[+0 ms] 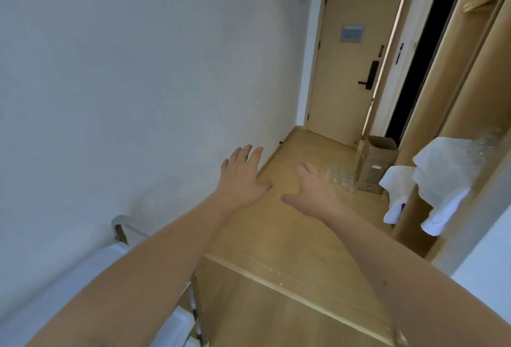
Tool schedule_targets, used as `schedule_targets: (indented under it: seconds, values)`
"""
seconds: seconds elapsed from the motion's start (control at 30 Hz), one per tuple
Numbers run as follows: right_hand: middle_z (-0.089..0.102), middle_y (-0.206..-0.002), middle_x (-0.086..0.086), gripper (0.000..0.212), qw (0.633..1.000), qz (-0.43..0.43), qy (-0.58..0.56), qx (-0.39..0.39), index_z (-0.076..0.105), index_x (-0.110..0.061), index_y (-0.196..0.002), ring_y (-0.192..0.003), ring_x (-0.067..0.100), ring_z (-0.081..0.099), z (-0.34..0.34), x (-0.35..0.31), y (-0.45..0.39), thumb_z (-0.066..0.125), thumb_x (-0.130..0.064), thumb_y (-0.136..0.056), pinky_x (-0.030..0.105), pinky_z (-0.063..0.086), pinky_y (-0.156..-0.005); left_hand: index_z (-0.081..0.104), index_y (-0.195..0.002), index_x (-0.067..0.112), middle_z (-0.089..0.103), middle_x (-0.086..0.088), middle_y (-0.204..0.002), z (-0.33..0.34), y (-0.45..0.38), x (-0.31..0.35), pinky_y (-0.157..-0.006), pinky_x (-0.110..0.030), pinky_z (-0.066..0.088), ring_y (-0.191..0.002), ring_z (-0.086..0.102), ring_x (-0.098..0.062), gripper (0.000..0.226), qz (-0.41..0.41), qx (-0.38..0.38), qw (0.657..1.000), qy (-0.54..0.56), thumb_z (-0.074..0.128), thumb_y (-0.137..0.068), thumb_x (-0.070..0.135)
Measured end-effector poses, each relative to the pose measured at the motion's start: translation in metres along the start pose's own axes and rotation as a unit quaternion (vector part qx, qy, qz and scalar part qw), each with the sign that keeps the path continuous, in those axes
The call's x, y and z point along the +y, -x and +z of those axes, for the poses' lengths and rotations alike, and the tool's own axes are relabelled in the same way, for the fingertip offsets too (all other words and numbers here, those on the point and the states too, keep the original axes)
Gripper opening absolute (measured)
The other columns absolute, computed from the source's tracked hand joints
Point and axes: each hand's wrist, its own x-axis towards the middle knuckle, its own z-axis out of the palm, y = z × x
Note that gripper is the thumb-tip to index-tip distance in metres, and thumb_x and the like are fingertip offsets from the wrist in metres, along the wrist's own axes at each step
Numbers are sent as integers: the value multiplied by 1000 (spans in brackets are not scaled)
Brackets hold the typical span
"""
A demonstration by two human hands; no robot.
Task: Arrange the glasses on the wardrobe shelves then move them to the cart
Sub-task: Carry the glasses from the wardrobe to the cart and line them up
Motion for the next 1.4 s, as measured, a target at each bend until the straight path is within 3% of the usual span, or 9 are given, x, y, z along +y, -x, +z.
schedule_targets:
  seconds: [0.4, 0.7, 1.03, 1.2, 1.4]
  values:
    - [30, -159, 5, 91, 988, 139, 36, 49, 25, -31, -156, -141, 36, 35, -48, 138, -12, 72, -54, -82, 52, 40, -110, 21, -158, 28, 22, -6, -164, 79, -95, 117, -120, -55, 25, -152, 18, -28, 90, 133, -48, 988, 55, 66, -87, 58]
    - [27, -160, 8, 90, 968, 226, 62, 85, 25, -29, -156, -140, 39, 36, -67, 211, -92, 70, -55, -83, 51, 39, -107, 24, -159, 25, 22, -9, -165, 139, -209, 165, -119, -52, 28, -152, 17, -29, 88, 200, -82, 972, 95, 68, -89, 56]
    - [29, -160, 6, 87, 949, 295, 51, 100, 24, -32, -157, -138, 39, 39, -64, 280, -204, 68, -54, -85, 51, 40, -108, 27, -157, 30, 23, -9, -164, 196, -348, 174, -118, -54, 27, -152, 18, -29, 85, 237, -118, 957, 122, 69, -87, 55]
    - [23, -164, 8, 91, 945, 316, 41, 68, 21, -31, -158, -142, 39, 32, -47, 306, -244, 70, -49, -84, 52, 39, -108, 25, -158, 30, 26, -10, -163, 234, -389, 166, -116, -53, 30, -148, 26, -31, 87, 241, -138, 956, 100, 68, -87, 56]
    - [20, -164, 8, 90, 943, 326, 40, 53, 21, -28, -159, -143, 39, 32, -37, 344, -286, 70, -49, -86, 53, 38, -111, 25, -158, 31, 23, -10, -164, 277, -434, 171, -117, -53, 28, -151, 22, -29, 87, 236, -166, 952, 100, 68, -86, 57]
